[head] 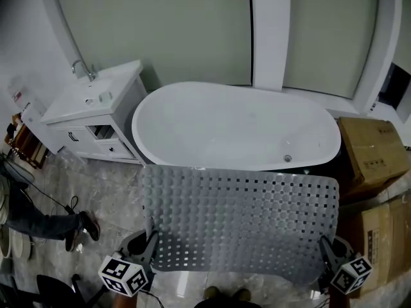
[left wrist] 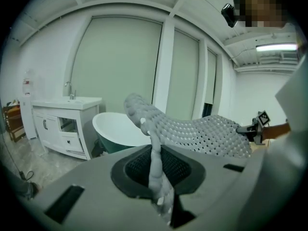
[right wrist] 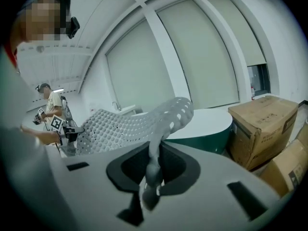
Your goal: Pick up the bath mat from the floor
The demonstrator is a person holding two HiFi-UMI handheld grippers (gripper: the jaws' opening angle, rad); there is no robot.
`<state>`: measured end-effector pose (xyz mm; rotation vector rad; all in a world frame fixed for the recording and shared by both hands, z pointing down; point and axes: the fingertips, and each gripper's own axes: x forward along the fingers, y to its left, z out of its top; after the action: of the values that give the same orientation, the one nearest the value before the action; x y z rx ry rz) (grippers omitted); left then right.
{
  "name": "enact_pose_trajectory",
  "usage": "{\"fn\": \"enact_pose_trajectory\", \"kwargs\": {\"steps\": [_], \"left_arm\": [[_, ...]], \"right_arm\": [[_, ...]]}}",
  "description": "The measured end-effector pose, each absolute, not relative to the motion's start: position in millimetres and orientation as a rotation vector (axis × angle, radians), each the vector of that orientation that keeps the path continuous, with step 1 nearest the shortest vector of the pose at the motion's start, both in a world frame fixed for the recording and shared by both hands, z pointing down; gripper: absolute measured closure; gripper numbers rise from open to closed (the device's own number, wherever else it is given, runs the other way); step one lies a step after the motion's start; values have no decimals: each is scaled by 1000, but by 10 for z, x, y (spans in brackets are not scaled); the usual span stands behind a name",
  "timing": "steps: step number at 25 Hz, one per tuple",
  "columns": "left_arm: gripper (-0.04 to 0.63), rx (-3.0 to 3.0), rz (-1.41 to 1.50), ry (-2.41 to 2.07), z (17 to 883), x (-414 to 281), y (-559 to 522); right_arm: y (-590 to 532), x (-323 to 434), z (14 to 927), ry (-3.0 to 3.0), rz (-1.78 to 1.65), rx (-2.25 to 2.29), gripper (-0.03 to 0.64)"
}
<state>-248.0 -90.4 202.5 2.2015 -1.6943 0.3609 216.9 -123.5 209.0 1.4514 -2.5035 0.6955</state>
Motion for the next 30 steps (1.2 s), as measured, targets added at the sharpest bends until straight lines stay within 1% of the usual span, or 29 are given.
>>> {"fn": "enact_pose_trajectory", "kwargs": {"steps": [3,8,30], "left_arm": [[546,2229,345,-1711,1705,-2453,-794],[546,2259,307,-1736,1340,-2425,-621],[546,2375,179,-1748,422,-2535,-93]], "right_arm": [[-1114,2270,1863,-2510,598,1432,569],[-950,2225,1381,-2583,632,1475,569],[-252,2191,381,-2656,426,1549,571]]}}
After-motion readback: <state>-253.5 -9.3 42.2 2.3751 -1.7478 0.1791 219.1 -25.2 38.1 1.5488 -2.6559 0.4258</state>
